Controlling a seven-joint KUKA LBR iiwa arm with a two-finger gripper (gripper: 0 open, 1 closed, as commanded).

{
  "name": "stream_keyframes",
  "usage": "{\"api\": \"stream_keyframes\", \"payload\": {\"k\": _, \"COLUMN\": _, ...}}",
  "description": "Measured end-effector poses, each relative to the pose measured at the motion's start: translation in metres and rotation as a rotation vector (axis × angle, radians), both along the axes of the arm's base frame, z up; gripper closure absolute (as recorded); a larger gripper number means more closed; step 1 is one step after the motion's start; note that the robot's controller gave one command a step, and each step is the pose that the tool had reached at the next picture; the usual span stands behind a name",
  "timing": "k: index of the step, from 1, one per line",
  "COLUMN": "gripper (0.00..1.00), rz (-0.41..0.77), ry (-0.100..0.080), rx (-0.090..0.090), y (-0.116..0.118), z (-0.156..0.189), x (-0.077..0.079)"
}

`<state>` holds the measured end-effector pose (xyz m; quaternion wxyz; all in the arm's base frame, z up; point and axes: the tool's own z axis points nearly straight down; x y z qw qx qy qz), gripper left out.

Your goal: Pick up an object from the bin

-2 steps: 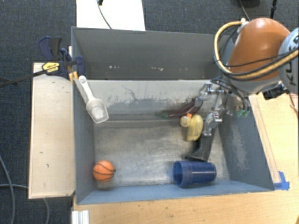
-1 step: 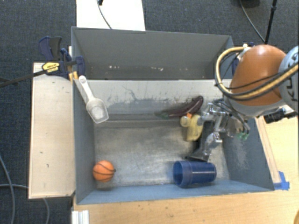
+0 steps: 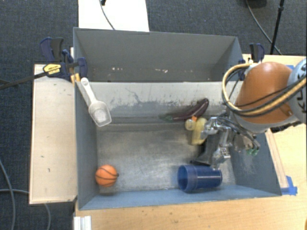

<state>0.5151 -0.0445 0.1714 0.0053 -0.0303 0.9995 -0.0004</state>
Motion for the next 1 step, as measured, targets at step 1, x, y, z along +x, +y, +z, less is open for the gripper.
{"api": "stream_keyframes", "payload": {"k": 1, "gripper": 1.0, "rz": -0.019, "ry": -0.06, "rx": -0.004, "y": -0.0036, "z": -0.0726, "x": 0.0235}}
